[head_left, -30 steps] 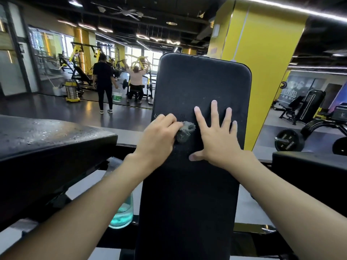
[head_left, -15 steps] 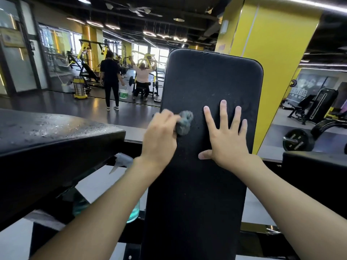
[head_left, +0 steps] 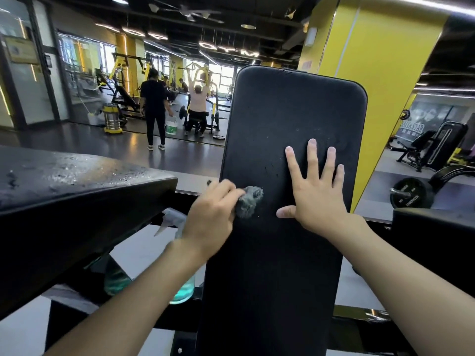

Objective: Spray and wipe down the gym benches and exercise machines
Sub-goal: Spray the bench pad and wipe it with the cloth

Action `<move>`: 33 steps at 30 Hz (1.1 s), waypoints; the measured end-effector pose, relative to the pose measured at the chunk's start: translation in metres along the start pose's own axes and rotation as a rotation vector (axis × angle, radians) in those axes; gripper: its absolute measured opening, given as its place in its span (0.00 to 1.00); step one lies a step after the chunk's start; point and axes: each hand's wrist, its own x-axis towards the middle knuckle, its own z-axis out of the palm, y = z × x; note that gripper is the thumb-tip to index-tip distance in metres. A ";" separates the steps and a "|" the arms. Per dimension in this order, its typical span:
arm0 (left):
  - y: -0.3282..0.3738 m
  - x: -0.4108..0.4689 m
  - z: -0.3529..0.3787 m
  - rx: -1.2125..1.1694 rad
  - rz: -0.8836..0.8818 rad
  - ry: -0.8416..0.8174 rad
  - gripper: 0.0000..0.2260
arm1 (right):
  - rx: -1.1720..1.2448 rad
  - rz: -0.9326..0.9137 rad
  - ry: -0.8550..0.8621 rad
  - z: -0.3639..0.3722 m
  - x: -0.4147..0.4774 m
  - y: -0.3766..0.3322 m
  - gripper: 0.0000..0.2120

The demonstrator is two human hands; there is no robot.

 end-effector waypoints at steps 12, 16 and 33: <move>-0.003 -0.010 0.005 0.004 -0.002 0.007 0.17 | 0.009 -0.003 0.030 0.005 0.000 0.001 0.65; -0.004 0.023 0.003 0.016 -0.142 0.061 0.19 | -0.005 0.006 0.029 0.004 -0.001 0.001 0.65; 0.027 -0.008 -0.035 -0.812 -0.690 -0.055 0.27 | 0.616 -0.389 0.395 0.016 -0.016 -0.068 0.24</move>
